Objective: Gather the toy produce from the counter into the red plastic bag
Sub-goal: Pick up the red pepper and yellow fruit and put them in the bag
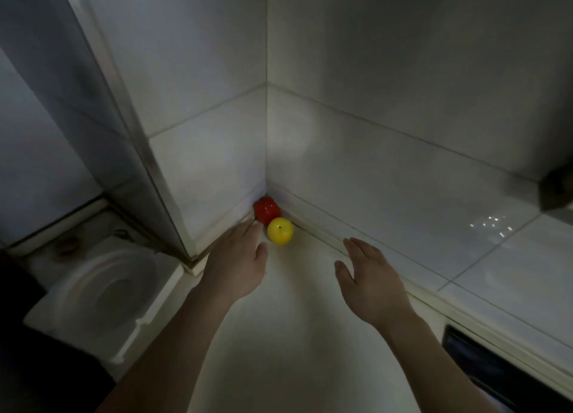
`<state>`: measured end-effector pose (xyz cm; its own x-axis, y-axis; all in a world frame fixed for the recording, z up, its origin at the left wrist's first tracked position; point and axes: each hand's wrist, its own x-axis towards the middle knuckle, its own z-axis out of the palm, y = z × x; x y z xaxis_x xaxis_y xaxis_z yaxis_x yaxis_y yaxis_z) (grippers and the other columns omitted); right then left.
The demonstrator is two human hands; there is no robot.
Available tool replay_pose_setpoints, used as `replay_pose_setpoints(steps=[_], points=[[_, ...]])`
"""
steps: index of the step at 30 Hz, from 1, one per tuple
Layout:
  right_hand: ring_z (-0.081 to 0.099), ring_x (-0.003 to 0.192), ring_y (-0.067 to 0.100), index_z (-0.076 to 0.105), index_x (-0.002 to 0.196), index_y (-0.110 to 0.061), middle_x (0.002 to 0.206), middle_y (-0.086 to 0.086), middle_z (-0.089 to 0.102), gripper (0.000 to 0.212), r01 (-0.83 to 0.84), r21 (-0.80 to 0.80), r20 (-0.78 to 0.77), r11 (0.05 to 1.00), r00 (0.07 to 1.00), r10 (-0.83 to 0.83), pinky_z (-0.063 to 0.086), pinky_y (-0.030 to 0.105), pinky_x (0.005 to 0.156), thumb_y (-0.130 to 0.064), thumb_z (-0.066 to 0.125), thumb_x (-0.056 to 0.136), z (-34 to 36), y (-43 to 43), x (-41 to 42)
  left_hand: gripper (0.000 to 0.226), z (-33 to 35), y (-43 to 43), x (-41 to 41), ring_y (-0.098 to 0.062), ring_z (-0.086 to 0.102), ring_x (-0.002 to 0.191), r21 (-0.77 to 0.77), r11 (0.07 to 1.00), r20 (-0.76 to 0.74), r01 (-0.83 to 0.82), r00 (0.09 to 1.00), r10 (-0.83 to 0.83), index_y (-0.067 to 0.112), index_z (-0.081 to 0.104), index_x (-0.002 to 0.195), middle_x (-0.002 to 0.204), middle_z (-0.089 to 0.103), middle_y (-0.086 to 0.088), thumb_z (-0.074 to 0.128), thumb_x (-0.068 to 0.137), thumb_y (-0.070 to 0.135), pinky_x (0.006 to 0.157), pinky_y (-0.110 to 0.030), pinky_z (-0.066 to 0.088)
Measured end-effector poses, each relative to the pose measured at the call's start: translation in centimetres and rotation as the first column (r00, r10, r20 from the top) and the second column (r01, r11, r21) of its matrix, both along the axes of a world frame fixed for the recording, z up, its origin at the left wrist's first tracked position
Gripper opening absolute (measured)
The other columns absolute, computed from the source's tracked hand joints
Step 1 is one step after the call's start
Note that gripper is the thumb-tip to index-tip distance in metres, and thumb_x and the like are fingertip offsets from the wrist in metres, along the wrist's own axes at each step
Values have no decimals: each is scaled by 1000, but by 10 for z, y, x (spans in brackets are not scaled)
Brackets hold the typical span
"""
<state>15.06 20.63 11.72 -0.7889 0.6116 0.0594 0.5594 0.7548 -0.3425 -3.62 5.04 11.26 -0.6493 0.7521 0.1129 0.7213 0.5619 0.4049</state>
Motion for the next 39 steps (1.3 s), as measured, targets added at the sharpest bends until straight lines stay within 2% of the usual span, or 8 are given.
replay_pose_setpoints(steps=[6,10,15,18,21,26,32,39], points=[[28,138,16,28,147,-17,151,-1,34,60,-27,-73,18,997,999,28,24,27,109,-46,40,96,-36,32,-59,52,-36,42,-55,-23,36,136,-40,999,50,1,999,1,14,37,147,152,37,-7,45,98,31,110,-33,29],[32,136,17,31,146,-18,149,0,37,68,-23,-162,26,987,999,27,30,31,110,-52,48,90,-64,53,-98,57,-63,68,-88,-27,39,134,-114,993,52,18,999,-12,13,37,146,151,37,-10,49,95,34,107,-37,35],[46,120,19,38,139,-19,134,1,49,74,-42,-208,11,977,999,45,40,28,93,-52,65,79,-96,73,-140,60,-98,97,-124,-31,42,130,-116,993,90,24,996,-14,14,39,144,148,39,-10,54,89,35,101,-40,43],[52,111,19,41,137,-23,125,-1,53,80,-62,-244,0,968,998,64,43,28,88,-52,73,70,-117,81,-159,70,-117,112,-141,-30,38,134,-79,997,112,14,994,-5,17,39,144,149,38,-9,52,82,47,105,-47,40],[54,111,18,38,140,-27,126,-1,53,90,-92,-273,-35,958,996,85,42,25,89,-50,78,63,-138,87,-176,75,-135,128,-154,-30,38,133,-94,996,130,14,992,-2,26,35,143,148,37,-7,50,76,54,106,-50,39],[52,115,17,30,145,-27,133,-1,49,106,-109,-296,-66,949,993,94,48,35,93,-67,64,54,-170,91,-199,67,-156,152,-163,-34,49,119,-132,991,90,-13,996,25,28,43,138,138,44,-11,51,76,52,98,-48,44],[50,116,16,32,143,-31,136,-3,46,96,-137,-308,-143,942,985,97,39,21,89,-54,73,59,-188,90,-212,58,-167,164,-172,-32,52,114,-122,992,41,-15,999,20,27,50,133,130,51,-9,68,78,34,97,-48,44],[54,108,15,41,139,-24,130,0,51,84,-124,-298,-204,947,977,64,31,9,81,-43,77,65,-192,90,-212,59,-167,164,-171,-32,50,114,-78,997,0,-28,1000,28,28,51,133,130,51,-8,69,78,21,98,-47,43]])
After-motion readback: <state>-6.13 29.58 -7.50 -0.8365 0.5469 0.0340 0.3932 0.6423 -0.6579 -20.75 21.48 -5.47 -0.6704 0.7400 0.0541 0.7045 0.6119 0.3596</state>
